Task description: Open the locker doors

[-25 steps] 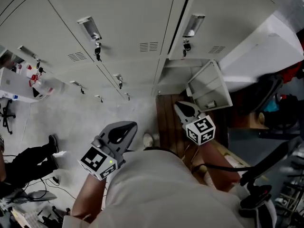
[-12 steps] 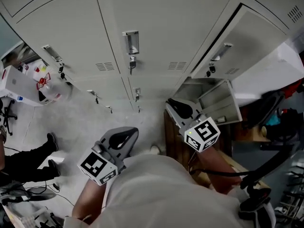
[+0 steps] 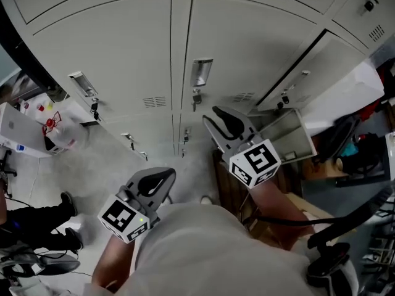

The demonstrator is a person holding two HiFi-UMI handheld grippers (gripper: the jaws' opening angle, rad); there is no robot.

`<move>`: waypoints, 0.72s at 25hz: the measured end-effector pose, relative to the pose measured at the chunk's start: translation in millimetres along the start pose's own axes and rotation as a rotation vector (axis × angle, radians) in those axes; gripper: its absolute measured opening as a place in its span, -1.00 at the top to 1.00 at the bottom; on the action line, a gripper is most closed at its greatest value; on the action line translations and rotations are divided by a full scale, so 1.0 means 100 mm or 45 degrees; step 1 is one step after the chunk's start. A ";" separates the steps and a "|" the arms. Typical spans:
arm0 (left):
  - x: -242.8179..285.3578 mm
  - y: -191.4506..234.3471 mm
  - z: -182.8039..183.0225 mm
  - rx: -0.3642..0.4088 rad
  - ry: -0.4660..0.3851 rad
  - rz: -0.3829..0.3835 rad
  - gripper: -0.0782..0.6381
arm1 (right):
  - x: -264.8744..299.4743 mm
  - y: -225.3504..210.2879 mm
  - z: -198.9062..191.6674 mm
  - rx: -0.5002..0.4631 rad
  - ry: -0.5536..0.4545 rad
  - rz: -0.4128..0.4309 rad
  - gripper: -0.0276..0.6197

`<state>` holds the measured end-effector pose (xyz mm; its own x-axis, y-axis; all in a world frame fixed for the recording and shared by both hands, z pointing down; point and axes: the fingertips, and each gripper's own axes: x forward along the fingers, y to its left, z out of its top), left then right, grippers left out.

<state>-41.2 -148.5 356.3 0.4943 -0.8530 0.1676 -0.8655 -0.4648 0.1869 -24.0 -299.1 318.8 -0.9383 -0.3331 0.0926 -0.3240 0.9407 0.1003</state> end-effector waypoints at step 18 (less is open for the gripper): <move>-0.68 0.56 -0.11 0.019 0.060 -0.165 0.76 | 0.68 -0.22 0.50 -0.023 -0.053 -0.420 0.54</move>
<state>-122.2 -113.4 366.0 0.6051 -0.7736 0.1884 -0.7950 -0.5743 0.1953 -86.2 -339.6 273.5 -0.7872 -0.6165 0.0118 -0.6096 0.7810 0.1358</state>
